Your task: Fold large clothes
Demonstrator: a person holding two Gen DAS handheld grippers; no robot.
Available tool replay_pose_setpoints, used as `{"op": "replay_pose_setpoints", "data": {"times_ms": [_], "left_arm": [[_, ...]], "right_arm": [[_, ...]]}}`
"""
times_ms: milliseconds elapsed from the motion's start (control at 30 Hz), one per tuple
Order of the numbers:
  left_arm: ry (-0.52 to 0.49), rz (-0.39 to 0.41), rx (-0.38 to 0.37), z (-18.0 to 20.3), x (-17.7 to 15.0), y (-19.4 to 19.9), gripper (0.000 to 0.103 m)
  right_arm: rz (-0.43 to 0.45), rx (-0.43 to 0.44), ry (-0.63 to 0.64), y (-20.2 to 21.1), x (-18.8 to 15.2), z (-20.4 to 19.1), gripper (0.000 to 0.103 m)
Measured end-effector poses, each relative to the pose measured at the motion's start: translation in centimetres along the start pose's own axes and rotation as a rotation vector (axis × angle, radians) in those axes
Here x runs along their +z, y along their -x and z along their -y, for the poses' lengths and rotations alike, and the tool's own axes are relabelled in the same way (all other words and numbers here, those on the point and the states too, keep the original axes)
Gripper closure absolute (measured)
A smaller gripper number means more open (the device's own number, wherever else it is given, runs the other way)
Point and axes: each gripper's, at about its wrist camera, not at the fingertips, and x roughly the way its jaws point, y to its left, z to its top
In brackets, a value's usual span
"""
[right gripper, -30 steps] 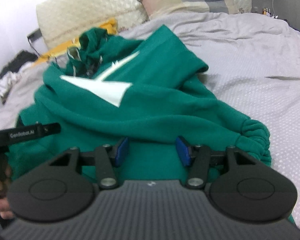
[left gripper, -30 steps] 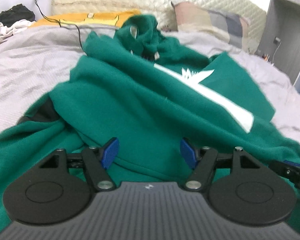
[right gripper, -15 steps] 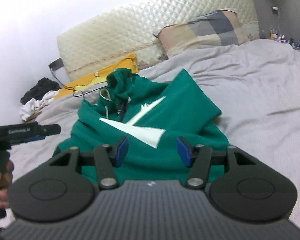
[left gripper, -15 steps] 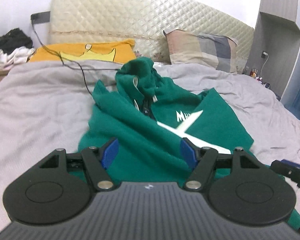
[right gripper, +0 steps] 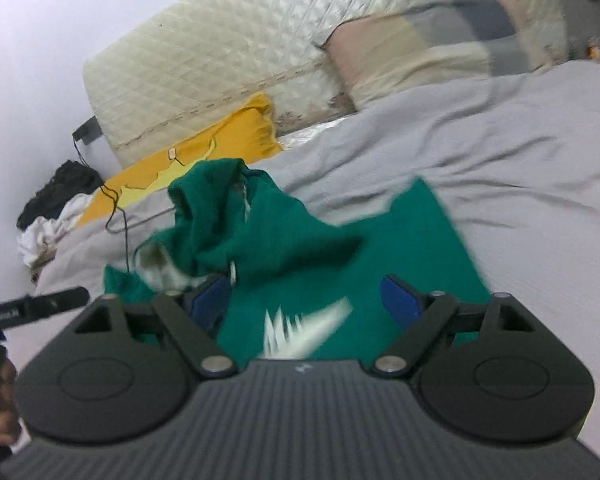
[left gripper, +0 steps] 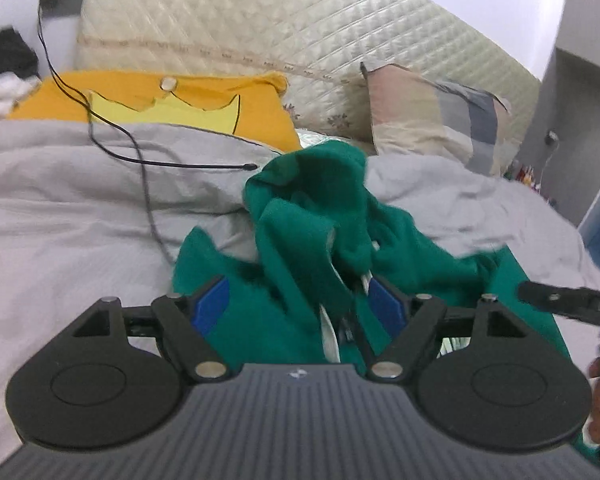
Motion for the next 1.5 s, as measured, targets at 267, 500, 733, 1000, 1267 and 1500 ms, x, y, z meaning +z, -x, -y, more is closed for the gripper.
{"op": "replay_pose_setpoints", "data": {"times_ms": [267, 500, 733, 1000, 1267, 1500], "left_arm": [[0.002, -0.052, -0.115, -1.3, 3.6, -9.4, 0.024], [-0.034, -0.157, -0.046, -0.7, 3.8, -13.5, 0.075], [0.068, -0.119, -0.055, -2.7, 6.1, -8.9, 0.09], [0.15, 0.009, -0.13, -2.5, 3.3, 2.6, 0.091], [0.137, 0.111, -0.18, 0.9, -2.7, 15.4, 0.091], [0.198, 0.058, -0.145, 2.6, -12.3, 22.1, 0.09]], "right_arm": [[-0.052, 0.154, 0.136, -12.4, 5.7, -4.8, 0.019], [-0.166, 0.199, 0.084, -19.7, 7.6, -7.4, 0.031], [-0.152, 0.16, 0.038, -16.1, 9.3, -10.0, 0.08], [0.092, 0.284, 0.079, 3.2, 9.7, -13.1, 0.081], [0.165, 0.313, 0.067, 20.0, 2.5, -14.1, 0.081], [0.102, 0.26, 0.084, 27.2, -8.1, -13.9, 0.081]]}}
